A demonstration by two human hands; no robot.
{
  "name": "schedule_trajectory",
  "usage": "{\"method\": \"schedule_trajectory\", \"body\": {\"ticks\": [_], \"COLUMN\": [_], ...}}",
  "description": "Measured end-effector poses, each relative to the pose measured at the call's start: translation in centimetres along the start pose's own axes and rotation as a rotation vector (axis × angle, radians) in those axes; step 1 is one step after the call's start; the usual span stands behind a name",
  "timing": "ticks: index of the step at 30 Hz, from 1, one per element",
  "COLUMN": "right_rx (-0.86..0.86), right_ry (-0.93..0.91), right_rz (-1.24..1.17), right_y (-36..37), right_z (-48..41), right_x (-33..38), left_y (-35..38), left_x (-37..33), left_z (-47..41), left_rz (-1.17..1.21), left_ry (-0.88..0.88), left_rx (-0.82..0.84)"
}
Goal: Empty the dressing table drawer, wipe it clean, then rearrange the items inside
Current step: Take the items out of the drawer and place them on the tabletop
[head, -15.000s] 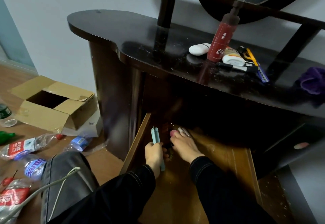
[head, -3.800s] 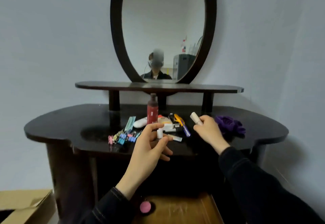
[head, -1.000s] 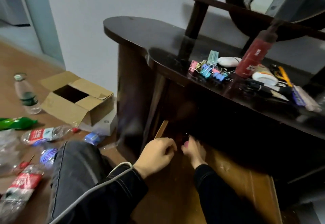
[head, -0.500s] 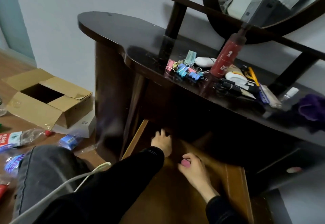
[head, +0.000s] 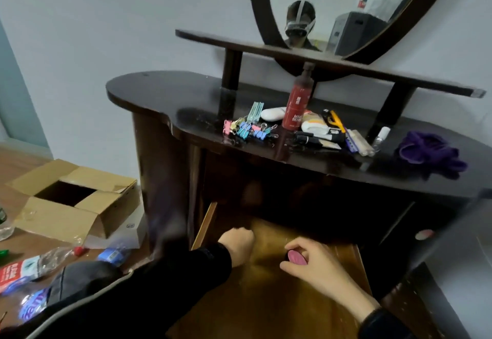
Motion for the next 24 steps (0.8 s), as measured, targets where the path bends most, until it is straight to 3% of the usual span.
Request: {"method": "schedule_trajectory", "body": {"ticks": [4, 7, 10, 12, 15, 19, 22, 24], "right_rx": [-0.07, -0.162, -0.319, -0.417, -0.447, -0.478, -0.509, -0.53], "right_ry": [-0.091, -0.216, -0.305, -0.323, -0.252, -0.178, -0.117, -0.132], "right_rz": [-0.115, -0.248, -0.312, -0.25, -0.081, 0.003, -0.063, -0.132], "right_y": [-6.8, -12.8, -17.7, -19.9, -20.9, -18.9, -17.8, -17.7], "right_z": [2.1, 2.9, 1.6, -0.9, -5.5, -9.1, -9.5, -9.4], "right_x": [4.5, 8.4, 10.8, 11.1, 10.6, 8.9, 7.8, 7.1], "left_y": [-5.3, -11.7, -19.0, -23.1, -27.7, -30.4, -30.8, -29.8], "left_x": [-1.9, -3.5, -4.8, -5.4, -6.6, -8.8, -10.7, -12.0], "left_z": [3.9, 5.4, 6.6, 6.6, 4.6, -0.3, -3.2, -4.4], "left_rz": [0.096, 0.241, 0.581, 0.758, 0.887, 1.082, 1.072, 0.924], "left_ry": [0.154, 0.288, 0.316, 0.309, 0.256, 0.053, 0.045, 0.194], "left_rx": [0.194, 0.173, 0.164, 0.075, -0.216, -0.477, -0.603, -0.631]}}
Point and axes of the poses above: each hand's wrist, its own z-axis away from the middle knuckle, its own y-axis out of the palm, x = y × z, the point moved 2 cm from there along -z, towards the middle knuckle, and after that the axes turned 14 degrees about -x, right-handed, at the moved point
